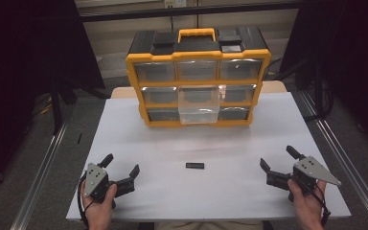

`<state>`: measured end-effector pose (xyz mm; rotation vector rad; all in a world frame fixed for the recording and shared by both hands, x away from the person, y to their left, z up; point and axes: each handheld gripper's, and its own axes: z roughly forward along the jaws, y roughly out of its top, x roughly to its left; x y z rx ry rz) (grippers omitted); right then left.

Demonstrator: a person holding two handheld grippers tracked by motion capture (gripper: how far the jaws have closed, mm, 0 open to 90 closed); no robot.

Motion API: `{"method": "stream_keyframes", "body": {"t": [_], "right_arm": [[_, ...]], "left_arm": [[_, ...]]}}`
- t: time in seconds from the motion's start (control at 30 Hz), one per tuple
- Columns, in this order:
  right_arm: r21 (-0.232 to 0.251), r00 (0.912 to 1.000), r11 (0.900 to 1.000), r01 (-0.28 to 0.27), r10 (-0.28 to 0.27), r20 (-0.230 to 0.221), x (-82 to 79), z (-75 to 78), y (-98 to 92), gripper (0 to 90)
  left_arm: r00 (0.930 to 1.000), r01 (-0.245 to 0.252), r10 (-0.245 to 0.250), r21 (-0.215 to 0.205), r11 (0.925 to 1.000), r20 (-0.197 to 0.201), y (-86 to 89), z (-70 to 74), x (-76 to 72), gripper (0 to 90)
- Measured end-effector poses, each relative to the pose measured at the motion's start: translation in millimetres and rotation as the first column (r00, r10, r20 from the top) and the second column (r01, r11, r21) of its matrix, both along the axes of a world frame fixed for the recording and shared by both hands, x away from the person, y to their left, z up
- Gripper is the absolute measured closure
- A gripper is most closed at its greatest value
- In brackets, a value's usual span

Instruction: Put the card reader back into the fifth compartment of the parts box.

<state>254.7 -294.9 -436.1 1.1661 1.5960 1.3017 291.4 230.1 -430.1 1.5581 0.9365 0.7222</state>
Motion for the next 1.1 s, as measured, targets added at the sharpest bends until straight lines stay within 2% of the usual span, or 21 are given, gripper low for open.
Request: {"method": "stream_keyframes", "body": {"t": [0.33, 0.43, 0.5, 0.63, 0.67, 0.87, 1.0, 1.1], "right_arm": [[-0.011, 0.9999, 1.000, -0.004, 0.004, -0.016, -1.1, 0.3, -0.8, 1.0], [-0.010, 0.9993, 1.000, -0.028, 0.027, -0.026, 1.0, 0.0, -0.1, 1.0], [0.004, 0.9979, 0.999, -0.049, 0.049, -0.042, 2.8, 0.0, 0.7, 1.0], [0.011, 0.9948, 0.997, -0.079, 0.079, -0.064, 5.4, 0.2, 2.4, 1.2], [0.016, 0.9922, 0.995, -0.101, 0.102, -0.072, 6.8, -0.1, 4.0, 1.3], [0.013, 0.9856, 0.990, -0.142, 0.143, -0.090, 7.9, 1.5, 10.2, 0.9], [0.020, 0.9768, 0.983, -0.183, 0.184, -0.110, 9.5, 1.1, 14.2, 1.9], [0.006, 0.9725, 0.978, -0.207, 0.206, -0.107, 11.1, 0.7, 18.4, 2.0]], "left_arm": [[0.9999, 0.005, -0.005, 0.002, 1.0000, -0.016, -3.2, -1.0, 4.2, 1.5], [0.9998, 0.009, -0.009, -0.010, 0.9999, -0.020, -4.2, -0.9, 2.5, 1.5], [0.9996, 0.021, -0.021, -0.008, 0.9998, -0.021, -3.9, -0.6, 1.8, 1.5], [0.9995, 0.013, -0.013, -0.003, 0.9999, -0.030, -3.6, -1.5, 1.6, 1.4], [0.9992, 0.013, -0.013, -0.007, 0.9999, -0.037, -3.0, -2.3, 1.4, 1.4], [0.9989, 0.033, -0.034, -0.006, 0.9994, -0.032, -2.5, -1.8, -1.1, 1.4], [0.9988, 0.036, -0.037, -0.018, 0.9992, -0.033, -2.5, -1.7, -1.4, 1.4], [0.9989, 0.035, -0.035, -0.013, 0.9993, -0.032, -1.5, -1.4, -1.3, 1.4]]}}
